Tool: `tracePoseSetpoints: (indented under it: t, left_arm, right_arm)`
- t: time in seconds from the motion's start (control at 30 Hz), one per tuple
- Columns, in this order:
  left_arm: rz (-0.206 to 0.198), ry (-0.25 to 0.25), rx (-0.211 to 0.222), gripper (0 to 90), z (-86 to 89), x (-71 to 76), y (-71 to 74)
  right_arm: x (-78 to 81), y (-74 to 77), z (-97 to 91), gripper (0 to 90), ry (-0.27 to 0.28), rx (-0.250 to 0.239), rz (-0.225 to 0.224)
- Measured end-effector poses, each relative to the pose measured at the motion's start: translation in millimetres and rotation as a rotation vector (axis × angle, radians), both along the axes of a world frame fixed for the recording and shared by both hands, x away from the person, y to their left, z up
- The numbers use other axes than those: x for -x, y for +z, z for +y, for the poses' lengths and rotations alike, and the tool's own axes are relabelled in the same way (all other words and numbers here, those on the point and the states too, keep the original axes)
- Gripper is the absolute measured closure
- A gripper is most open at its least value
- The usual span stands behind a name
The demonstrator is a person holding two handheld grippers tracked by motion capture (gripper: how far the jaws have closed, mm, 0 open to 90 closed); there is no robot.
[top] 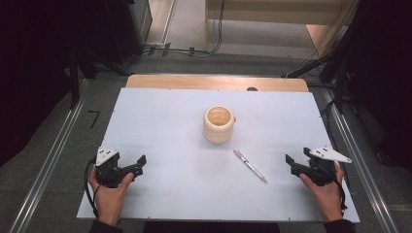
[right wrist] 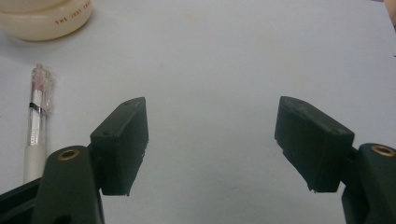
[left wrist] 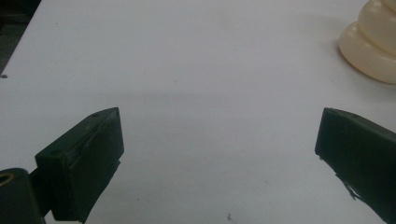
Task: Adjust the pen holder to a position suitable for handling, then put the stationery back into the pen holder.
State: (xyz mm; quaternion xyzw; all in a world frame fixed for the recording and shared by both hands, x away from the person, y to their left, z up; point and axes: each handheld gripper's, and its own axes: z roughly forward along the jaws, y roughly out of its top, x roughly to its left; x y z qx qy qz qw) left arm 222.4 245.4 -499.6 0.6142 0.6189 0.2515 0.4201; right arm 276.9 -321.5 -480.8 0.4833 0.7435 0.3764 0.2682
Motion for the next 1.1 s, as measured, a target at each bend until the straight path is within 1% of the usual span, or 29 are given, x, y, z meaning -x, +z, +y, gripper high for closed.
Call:
tracePoseSetpoints:
  t: [0.23, 0.4, 0.5, 0.67, 0.73, 0.77, 0.83, 0.9, 1.03, 1.1]
  left_arm:
    - [0.01, -0.017, 0.003, 1.8, -3.3, -5.1, -0.8]
    - [0.024, -0.032, 0.003, 1.8, -6.9, -11.1, -1.6]
    - [0.023, -0.038, 0.004, 1.8, -9.0, -12.3, -1.6]
    - [0.018, -0.042, 0.006, 1.8, -10.2, -12.7, -1.0]
    - [0.02, -0.043, 0.005, 1.8, -10.2, -12.9, -1.1]
    - [0.02, -0.044, 0.005, 1.8, -10.2, -13.0, -1.2]
    - [0.02, -0.044, 0.003, 1.8, -10.1, -12.5, -1.1]
    - [0.02, -0.045, 0.003, 1.8, -9.8, -11.8, -0.9]
    - [0.018, -0.043, 0.002, 1.8, -8.9, -10.4, -1.2]
    - [0.017, -0.041, 0.003, 1.8, -8.6, -10.2, -1.2]
  right_arm:
    - [6.8, 0.7, -4.4, 24.3, -0.018, -0.006, 0.003]
    - [10.9, 1.2, -4.4, 24.4, -0.007, -0.009, 0.005]
    - [13.2, 0.8, -3.6, 24.4, 0.008, -0.011, 0.008]
    - [15.3, 1.1, -4.4, 24.3, 0.013, -0.013, 0.007]
    - [15.3, 0.7, -3.8, 24.3, 0.018, -0.013, 0.014]
    - [15.0, 0.2, -3.2, 24.6, 0.026, -0.014, 0.022]
    - [14.0, -1.3, -0.6, 25.0, 0.06, -0.017, 0.051]
    - [14.0, -2.9, 4.4, 25.1, 0.085, -0.004, 0.069]
    - [13.2, -5.0, 12.8, 25.0, 0.123, 0.003, 0.082]
    - [12.6, -5.7, 15.6, 25.0, 0.134, 0.006, 0.088]
